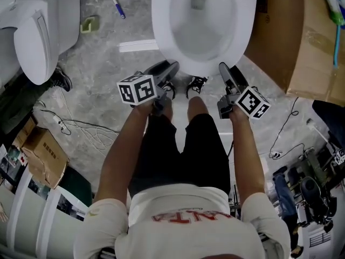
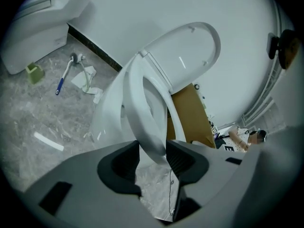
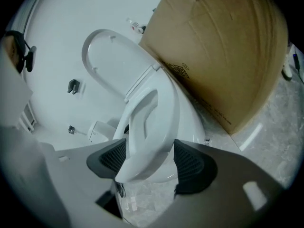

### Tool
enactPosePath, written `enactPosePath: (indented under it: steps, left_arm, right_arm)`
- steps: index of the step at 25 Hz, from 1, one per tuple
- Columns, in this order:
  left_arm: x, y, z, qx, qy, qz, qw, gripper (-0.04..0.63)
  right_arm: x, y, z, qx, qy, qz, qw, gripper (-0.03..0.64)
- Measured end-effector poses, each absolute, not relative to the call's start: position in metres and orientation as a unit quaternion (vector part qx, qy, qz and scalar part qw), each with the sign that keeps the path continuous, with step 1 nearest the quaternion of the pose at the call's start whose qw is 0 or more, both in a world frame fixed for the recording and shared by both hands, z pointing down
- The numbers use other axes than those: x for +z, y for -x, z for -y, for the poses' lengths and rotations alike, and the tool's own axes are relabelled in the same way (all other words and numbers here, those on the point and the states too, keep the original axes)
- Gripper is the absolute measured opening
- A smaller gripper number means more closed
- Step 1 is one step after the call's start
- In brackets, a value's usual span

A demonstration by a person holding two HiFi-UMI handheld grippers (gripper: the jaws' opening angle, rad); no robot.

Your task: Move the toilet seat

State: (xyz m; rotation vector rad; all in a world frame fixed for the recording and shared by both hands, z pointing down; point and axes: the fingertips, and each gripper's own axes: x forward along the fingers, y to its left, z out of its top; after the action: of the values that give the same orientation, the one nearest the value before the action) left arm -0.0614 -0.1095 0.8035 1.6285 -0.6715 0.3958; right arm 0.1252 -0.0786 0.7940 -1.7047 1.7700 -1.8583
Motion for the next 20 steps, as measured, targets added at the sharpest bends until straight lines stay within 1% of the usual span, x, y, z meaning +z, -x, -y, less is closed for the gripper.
enactPosePath:
  steps: [6, 7, 9, 10, 20]
  left_arm:
    - [0.760, 0.057, 0.119, 0.132, -0.719, 0.296, 0.615, 0.179]
    - [0.754, 0.056, 0.121, 0.127, -0.720, 0.296, 0.614, 0.179]
    - [0.742, 0.056, 0.126, 0.116, -0.723, 0.297, 0.613, 0.179]
    - [0.736, 0.056, 0.128, 0.110, -0.724, 0.297, 0.612, 0.179]
    - [0.665, 0.049, 0.157, 0.025, -0.752, 0.288, 0.592, 0.181]
  right_arm:
    - [0.769, -0.112, 0.073, -0.616, 0.522, -0.588, 0.049, 0.302]
    - [0.761, -0.109, 0.075, -0.613, 0.517, -0.595, 0.055, 0.294]
    - [0.746, -0.106, 0.082, -0.613, 0.505, -0.604, 0.070, 0.236]
    - [0.739, -0.106, 0.085, -0.614, 0.499, -0.606, 0.076, 0.230]
    - [0.669, -0.110, 0.122, -0.607, 0.454, -0.638, 0.135, 0.233]
